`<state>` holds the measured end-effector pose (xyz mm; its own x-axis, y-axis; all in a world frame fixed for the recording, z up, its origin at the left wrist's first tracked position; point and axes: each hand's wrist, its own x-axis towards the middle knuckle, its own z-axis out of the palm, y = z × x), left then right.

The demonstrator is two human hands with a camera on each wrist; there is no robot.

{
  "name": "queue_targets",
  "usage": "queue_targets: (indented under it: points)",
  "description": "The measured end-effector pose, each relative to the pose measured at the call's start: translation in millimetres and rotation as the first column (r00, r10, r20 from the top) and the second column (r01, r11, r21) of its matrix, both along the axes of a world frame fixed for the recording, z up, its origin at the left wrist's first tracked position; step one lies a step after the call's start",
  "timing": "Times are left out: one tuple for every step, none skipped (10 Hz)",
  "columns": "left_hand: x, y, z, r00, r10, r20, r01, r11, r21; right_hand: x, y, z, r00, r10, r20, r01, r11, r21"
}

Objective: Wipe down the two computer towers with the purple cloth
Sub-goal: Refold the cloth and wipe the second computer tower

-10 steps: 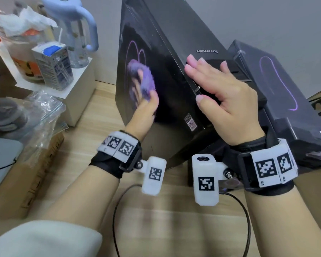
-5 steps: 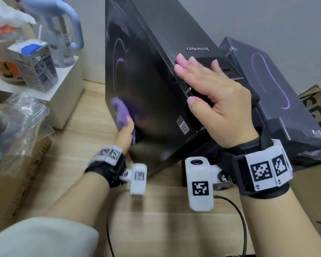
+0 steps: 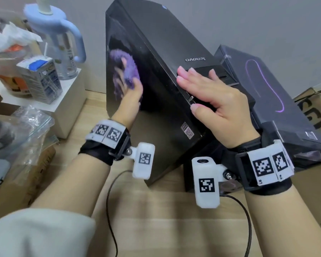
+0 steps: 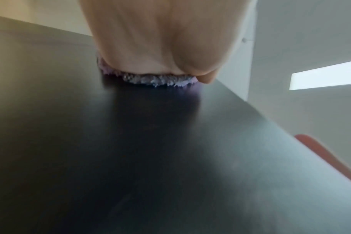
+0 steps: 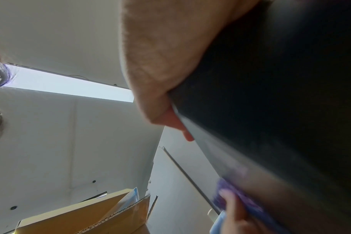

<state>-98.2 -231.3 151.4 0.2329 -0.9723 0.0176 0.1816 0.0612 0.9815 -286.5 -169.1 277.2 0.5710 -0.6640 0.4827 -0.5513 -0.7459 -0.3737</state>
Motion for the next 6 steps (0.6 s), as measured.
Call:
queue_targets:
  points:
    - [20,-32,29,0.988,0.109,0.112,-0.099,0.991,-0.087,-3,-2,1,1.0,0.016,-0.008,-0.016,0.999,0.028]
    - [34,-55,4,0.997,0.075,0.027,-0.074,0.997,-0.03,-2,-3,0,1.0,0.014,-0.011,-0.014,1.0,0.026]
    - [57,-66,-39,0.562,-0.803,-0.201,0.777,0.595,-0.203,-2,-3,0,1.0,0.006,-0.008,-0.006,1.0,0.025]
    - [88,-100,-83,-0.216,-0.971,0.098,0.945,-0.233,-0.23,-2,-4,0,1.0,0.008,-0.009,-0.007,0.999,0.037]
    - [78,-74,-130,-0.114,-0.826,0.552,0.888,-0.334,-0.316,-2,-5,1,1.0,0.005,-0.004,-0.005,0.999,0.051]
    - [19,-8,-184,-0.322,-0.87,0.373,0.677,-0.487,-0.551,-2,-5,1,1.0,-0.001,0.003,0.001,0.999,0.054]
